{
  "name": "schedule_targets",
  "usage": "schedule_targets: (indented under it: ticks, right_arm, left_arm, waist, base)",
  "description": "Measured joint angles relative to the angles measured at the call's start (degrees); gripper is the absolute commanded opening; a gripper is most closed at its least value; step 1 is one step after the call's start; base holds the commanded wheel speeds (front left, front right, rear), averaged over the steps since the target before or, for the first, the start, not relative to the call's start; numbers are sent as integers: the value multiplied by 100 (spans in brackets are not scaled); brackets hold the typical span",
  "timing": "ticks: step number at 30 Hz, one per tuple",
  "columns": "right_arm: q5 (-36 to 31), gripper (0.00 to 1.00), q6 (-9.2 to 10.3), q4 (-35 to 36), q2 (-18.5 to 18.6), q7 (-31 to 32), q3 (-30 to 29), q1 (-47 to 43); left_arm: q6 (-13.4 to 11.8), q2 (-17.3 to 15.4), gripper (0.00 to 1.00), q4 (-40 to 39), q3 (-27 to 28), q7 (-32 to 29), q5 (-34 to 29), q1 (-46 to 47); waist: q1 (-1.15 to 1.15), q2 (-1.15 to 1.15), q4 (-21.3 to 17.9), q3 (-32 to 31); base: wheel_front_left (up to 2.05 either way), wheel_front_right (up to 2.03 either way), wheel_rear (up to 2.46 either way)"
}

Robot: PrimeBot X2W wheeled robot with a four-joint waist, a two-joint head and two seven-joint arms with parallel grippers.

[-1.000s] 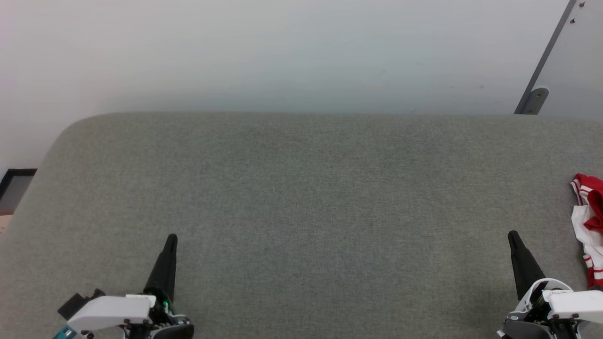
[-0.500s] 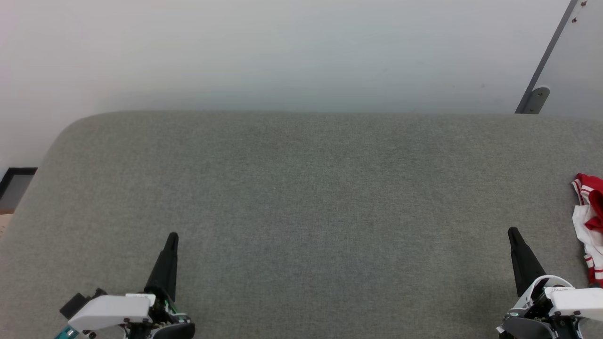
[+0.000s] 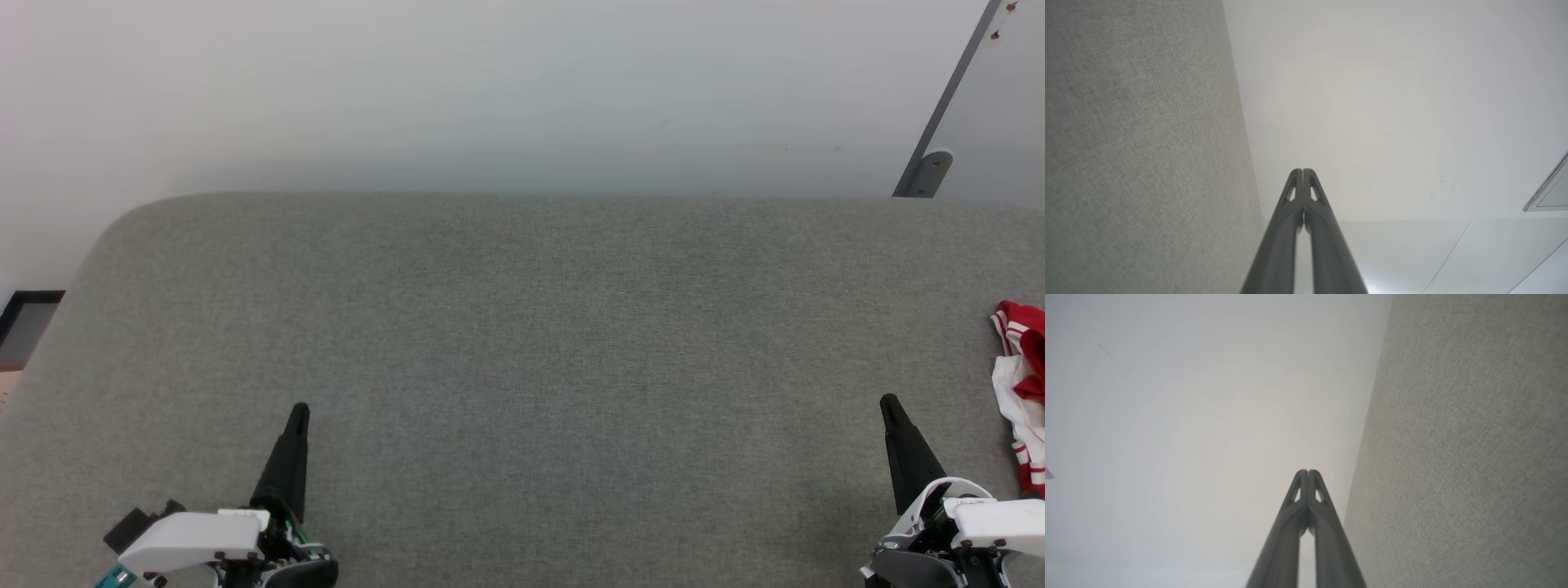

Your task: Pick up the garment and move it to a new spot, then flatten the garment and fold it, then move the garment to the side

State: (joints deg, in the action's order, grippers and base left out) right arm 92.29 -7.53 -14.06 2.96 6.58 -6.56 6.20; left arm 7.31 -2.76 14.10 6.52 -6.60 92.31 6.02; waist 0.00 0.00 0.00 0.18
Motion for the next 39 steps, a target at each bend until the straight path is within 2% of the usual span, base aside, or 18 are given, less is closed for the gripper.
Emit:
schedule_targets:
  ticks: [39]
  right_arm:
    - [0,0,0,0,0,0,0,0]
  left_arm:
    - [0,1,0,0,-1,0,0,0]
  waist:
    - [0,0,0,0]
  base:
    - [0,0,0]
